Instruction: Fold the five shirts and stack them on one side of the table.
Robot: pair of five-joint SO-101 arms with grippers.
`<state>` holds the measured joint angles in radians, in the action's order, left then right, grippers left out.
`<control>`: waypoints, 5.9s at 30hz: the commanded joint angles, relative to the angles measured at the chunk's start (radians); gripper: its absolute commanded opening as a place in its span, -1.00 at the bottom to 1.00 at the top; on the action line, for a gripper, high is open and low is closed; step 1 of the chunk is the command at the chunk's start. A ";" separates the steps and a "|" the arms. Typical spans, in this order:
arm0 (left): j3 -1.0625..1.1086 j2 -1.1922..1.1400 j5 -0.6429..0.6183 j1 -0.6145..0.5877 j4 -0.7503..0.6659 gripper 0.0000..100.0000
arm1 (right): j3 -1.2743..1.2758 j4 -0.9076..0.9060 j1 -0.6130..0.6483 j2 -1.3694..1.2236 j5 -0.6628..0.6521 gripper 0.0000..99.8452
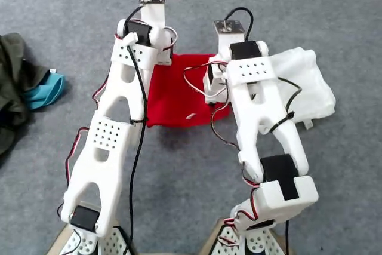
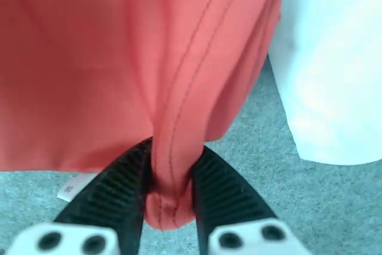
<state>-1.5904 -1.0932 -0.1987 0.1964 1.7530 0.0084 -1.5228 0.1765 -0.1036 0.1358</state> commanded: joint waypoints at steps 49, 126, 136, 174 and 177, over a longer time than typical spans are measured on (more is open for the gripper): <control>0.303 0.110 -0.279 0.331 -0.577 -0.61 | -0.294 0.146 -0.694 -0.041 -0.626 -0.18; 1.136 1.188 0.178 -0.490 0.006 -0.94 | -0.595 -0.241 -0.229 0.004 -0.618 -0.94; 1.698 1.468 0.364 0.188 -0.015 -0.91 | -0.595 -0.241 -0.221 -0.001 -0.618 -0.94; 2.172 1.671 0.238 -1.302 -0.420 -0.42 | -0.619 -0.239 0.603 -0.549 -0.261 -0.94; 2.176 1.671 0.238 -1.300 -0.422 -0.42 | -0.639 -0.244 0.548 -0.496 -0.259 -0.97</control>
<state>0.5884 0.5562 0.0315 -1.0986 1.3433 -0.5731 -1.7469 0.7825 -0.6621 -0.1281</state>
